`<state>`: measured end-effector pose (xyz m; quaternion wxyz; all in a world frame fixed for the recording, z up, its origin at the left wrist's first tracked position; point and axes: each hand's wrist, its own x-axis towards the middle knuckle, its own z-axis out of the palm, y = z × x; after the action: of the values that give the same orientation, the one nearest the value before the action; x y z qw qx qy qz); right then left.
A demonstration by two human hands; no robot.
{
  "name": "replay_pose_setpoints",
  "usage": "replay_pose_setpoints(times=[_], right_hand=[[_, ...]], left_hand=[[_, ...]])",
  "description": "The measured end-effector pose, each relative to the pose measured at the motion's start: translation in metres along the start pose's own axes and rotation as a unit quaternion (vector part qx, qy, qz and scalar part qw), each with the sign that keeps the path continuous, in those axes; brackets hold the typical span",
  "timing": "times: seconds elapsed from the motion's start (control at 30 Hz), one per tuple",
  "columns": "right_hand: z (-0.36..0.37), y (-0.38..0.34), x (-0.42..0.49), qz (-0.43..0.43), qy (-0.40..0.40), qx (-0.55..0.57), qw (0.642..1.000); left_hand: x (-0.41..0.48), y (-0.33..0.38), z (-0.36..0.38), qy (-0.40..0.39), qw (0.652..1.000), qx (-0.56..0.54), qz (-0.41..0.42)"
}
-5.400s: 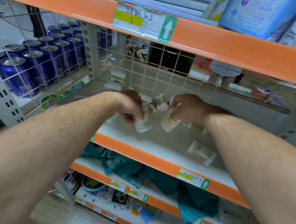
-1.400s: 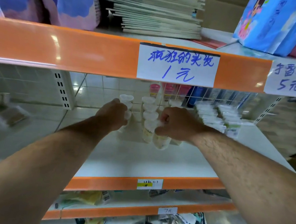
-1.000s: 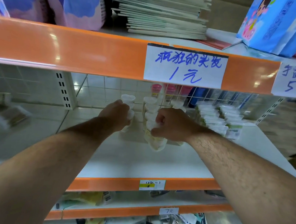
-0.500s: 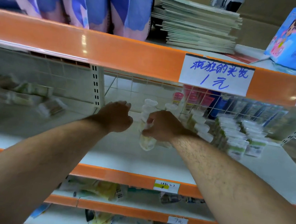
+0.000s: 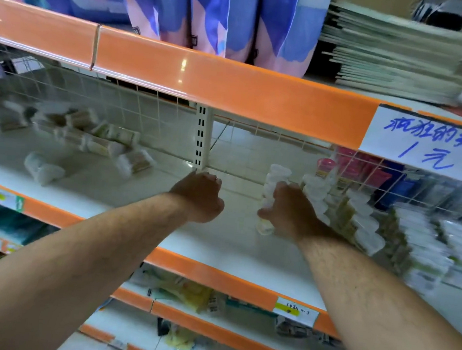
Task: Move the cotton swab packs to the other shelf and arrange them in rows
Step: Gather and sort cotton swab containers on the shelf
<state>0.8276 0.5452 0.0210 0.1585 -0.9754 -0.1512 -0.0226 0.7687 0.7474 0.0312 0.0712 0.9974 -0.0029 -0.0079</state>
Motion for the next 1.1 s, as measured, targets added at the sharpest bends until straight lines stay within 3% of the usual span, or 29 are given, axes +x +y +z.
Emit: replay_pose_setpoints(times=[0.77,0.93,1.1], right_hand=[[0.004,0.001,0.004,0.015,0.014,-0.012,1.000],[-0.012,-0.003,-0.011,0.017,0.043,-0.040,0.998],[-0.037,-0.001,-0.027,0.008,0.018,-0.052,0.998]], left_hand=[[0.006,0.001,0.005,-0.043,0.999,-0.033,-0.005],[0.008,0.014,0.002,-0.020,0.999,-0.017,0.026],[0.012,0.039,-0.006,0.020,0.997,0.026,0.069]])
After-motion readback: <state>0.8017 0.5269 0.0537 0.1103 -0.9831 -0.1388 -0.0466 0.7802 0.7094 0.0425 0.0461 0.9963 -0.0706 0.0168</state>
